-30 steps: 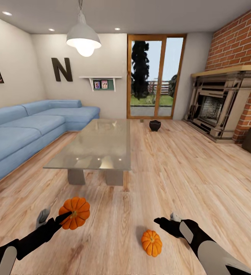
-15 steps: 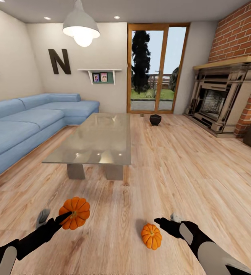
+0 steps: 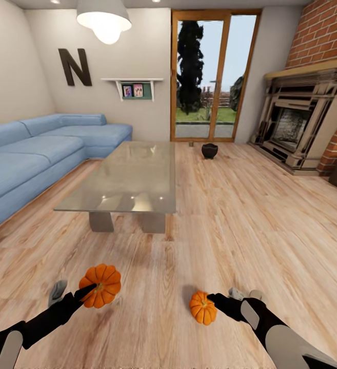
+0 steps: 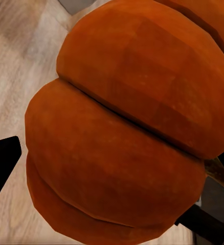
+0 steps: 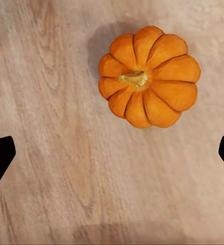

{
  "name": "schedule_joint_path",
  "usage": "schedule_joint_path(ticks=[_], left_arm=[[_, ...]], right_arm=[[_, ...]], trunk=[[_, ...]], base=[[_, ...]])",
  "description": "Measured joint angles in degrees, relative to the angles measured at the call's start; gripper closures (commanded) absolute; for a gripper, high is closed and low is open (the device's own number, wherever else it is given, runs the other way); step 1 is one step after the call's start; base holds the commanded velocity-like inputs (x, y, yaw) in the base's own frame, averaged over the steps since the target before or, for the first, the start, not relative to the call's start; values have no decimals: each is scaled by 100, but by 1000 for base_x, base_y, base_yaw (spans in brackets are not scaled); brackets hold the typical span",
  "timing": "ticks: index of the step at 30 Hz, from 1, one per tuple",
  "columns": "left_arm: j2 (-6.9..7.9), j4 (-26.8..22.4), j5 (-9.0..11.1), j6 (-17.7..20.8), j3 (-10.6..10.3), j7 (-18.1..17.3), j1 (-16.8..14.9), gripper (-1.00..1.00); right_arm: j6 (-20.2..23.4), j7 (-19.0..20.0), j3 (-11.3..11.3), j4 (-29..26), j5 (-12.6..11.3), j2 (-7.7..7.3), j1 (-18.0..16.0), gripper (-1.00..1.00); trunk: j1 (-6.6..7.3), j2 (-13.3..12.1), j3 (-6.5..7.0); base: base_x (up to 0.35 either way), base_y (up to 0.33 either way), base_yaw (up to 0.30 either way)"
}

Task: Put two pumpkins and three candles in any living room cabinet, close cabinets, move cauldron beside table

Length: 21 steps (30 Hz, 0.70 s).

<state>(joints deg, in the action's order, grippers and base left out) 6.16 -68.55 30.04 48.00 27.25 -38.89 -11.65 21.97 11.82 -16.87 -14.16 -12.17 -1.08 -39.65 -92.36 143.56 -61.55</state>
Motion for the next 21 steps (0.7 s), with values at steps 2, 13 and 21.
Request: schedule_joint_path(ticks=[2, 13, 21], left_arm=[[0, -12, 8, 3, 0, -13, 0, 100], [0, -238, 39, 254, 4, -90, -289, 100], [0, -975, 156, 851, 9, -109, -791, 100]], right_arm=[[0, -1, 3, 0, 0, -2, 1, -100], [6, 4, 0, -1, 0, -2, 2, -100], [2, 31, -1, -7, -6, -17, 1, -100]], trunk=[[-5, 3, -44], [-34, 17, -288], [-54, 28, -466]], base=[[0, 0, 0], [0, 0, 0], [0, 0, 0]])
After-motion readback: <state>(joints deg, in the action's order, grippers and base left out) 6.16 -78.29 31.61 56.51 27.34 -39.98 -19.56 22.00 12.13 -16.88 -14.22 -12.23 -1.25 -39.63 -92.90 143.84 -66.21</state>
